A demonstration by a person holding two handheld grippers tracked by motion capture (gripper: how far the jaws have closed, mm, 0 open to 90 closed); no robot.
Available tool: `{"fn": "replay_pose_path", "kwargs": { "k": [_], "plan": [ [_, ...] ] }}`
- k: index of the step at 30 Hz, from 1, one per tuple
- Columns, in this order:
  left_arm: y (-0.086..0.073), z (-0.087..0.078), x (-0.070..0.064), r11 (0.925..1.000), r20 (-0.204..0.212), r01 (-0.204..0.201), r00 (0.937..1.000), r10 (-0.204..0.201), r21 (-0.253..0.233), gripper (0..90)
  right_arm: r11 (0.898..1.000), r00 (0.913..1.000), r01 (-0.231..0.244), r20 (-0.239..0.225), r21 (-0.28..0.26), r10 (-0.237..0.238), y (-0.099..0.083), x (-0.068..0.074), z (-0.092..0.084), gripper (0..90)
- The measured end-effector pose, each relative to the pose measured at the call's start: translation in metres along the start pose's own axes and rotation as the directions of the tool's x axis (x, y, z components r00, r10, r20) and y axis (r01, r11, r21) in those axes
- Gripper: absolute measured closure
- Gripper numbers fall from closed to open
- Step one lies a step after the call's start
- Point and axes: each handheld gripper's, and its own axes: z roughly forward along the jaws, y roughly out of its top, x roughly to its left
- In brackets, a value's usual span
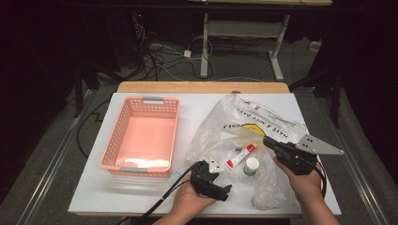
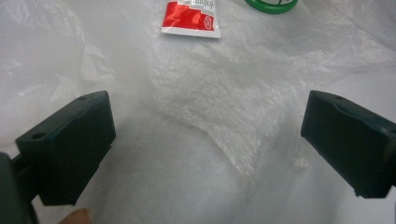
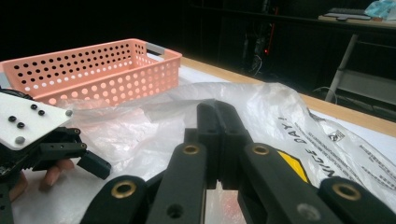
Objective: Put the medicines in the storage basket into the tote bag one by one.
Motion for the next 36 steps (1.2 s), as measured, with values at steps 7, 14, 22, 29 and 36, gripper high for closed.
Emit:
{"fn": "replay_pose_path", "kwargs": {
  "k": [7, 14, 22, 29, 36],
  "plan": [
    [0.0, 0.0, -0.008, 0.9991, -0.012, -0.028, 0.9995, 0.028, -0.032, 34.3, 1.0, 0.9999, 0.007, 0.009, 0.005, -0.007, -0.002, 0.003, -0.005, 90.0],
    [-0.002, -0.002, -0.002, 0.998, -0.012, 0.028, 0.9995, -0.028, -0.057, 70.0, 1.0, 0.9998, 0.002, 0.019, 0.016, -0.003, -0.005, 0.004, -0.008, 90.0],
    [-0.003, -0.003, 0.006, 0.9931, 0.027, 0.094, 0.9954, -0.092, -0.07, 88.3, 1.0, 0.9999, -0.005, 0.01, 0.027, 0.004, -0.009, 0.007, -0.005, 90.0],
    [-0.009, -0.011, 0.005, 0.9848, 0.04, 0.075, 0.9968, -0.069, -0.157, 88.4, 1.0, 1.0, 0.002, 0.006, 0.012, -0.002, -0.007, 0.005, -0.004, 90.0],
    [-0.014, -0.028, 0.011, 0.9646, 0.006, 0.067, 0.9977, -0.067, -0.255, 88.4, 1.0, 1.0, 0.005, -0.006, -0.005, -0.005, -0.003, 0.003, 0.001, 90.0]
  ]
}}
